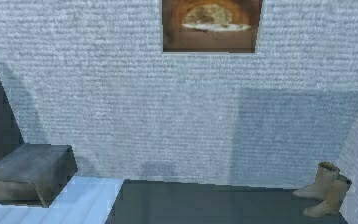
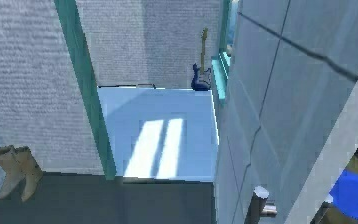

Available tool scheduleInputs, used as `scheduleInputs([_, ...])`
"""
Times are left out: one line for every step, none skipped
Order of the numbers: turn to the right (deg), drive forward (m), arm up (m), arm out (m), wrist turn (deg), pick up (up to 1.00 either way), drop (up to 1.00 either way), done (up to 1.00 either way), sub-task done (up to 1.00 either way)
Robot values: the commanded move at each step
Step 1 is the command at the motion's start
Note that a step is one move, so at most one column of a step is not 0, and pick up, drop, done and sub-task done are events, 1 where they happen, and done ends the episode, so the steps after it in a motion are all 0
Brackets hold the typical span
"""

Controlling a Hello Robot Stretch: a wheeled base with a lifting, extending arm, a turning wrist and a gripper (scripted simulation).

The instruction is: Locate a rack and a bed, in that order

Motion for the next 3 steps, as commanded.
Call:
scheduleInputs([-15.0, 0.0, 0.0, 0.0, 0.0, 0.0, 0.0, 0.0, 0.0])
scheduleInputs([0.0, 0.15, 0.0, 0.0, 0.0, 0.0, 0.0, 0.0, 0.0])
scheduleInputs([45.0, 0.0, 0.0, 0.0, 0.0, 0.0, 0.0, 0.0, 0.0])
